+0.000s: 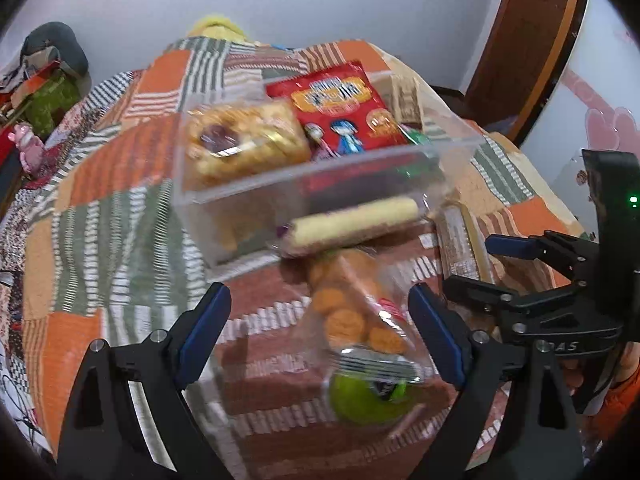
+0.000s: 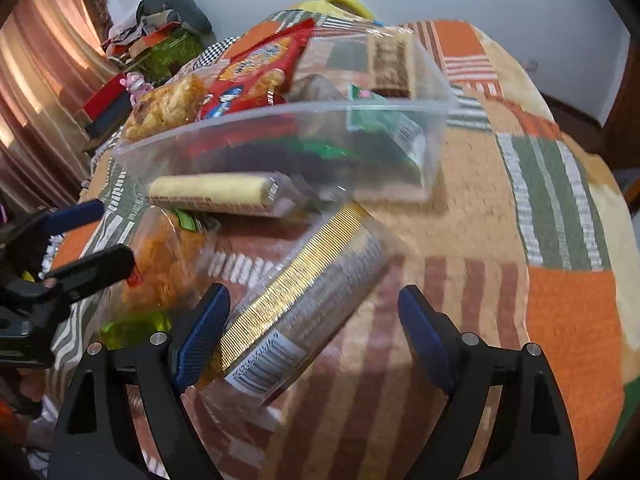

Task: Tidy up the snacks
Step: 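Grasp the orange cookie bag with left tool while right tool grasps gold-striped bread roll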

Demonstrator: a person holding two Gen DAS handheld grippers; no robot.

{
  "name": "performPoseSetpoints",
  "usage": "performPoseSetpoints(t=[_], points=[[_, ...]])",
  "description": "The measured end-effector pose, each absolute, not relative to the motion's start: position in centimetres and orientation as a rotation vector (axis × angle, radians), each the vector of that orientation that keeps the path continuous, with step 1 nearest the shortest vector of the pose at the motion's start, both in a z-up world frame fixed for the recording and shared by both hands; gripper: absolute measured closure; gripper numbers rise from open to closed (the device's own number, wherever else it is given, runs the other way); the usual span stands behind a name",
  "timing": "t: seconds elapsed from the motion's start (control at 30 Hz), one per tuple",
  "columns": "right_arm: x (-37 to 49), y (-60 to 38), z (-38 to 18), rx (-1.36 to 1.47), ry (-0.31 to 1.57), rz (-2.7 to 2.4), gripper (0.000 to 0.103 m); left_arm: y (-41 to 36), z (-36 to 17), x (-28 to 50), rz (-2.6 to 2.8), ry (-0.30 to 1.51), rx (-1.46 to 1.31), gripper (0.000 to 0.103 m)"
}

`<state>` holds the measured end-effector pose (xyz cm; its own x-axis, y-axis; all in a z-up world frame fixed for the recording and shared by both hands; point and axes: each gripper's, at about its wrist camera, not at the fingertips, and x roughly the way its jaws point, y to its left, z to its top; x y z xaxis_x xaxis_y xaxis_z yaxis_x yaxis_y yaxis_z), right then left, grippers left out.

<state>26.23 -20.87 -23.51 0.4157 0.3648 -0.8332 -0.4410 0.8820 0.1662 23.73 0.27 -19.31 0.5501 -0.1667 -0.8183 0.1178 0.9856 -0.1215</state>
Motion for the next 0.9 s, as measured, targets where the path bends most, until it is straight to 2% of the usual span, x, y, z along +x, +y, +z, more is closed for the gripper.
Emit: performPoseSetpoints(t=[0.13, 0.2, 0.37, 0.5, 0.7, 0.9], points=[[25.2, -22.1, -23.3, -0.104, 1.014, 0.473, 0.021, -0.9, -20.5, 24.2, -0.186, 0.998, -0.034, 0.012], [24.8, -22.5, -23.2, -0.091, 1.011, 0.470, 0.025, -1.3, -21.0, 24.4, -0.184, 1.008, -0.026, 0.012], [25.1, -22.0, -23.4, -0.076, 1.005, 0.480, 0.048, -1.5, -22.4, 24.9, -0.172, 1.038, -0.037, 0.013], [25.3, -21.5, -23.6, -0.077, 0.995, 0.486, 0.062, -1.7, -23.1, 25.0, -0.188, 1.053, -0.042, 0.027], [25.1, -21.9, -23.5, -0.026, 0.988, 0.488, 0.069, -2.3, -22.7, 24.5, -0.207, 1.029, -0.031, 0.042], [24.4, -23.2, -22.9, -0.016, 0.963, 0.472, 0.070, -1.9, -22.1, 24.0, -0.229, 1.027, -0.067, 0.044]])
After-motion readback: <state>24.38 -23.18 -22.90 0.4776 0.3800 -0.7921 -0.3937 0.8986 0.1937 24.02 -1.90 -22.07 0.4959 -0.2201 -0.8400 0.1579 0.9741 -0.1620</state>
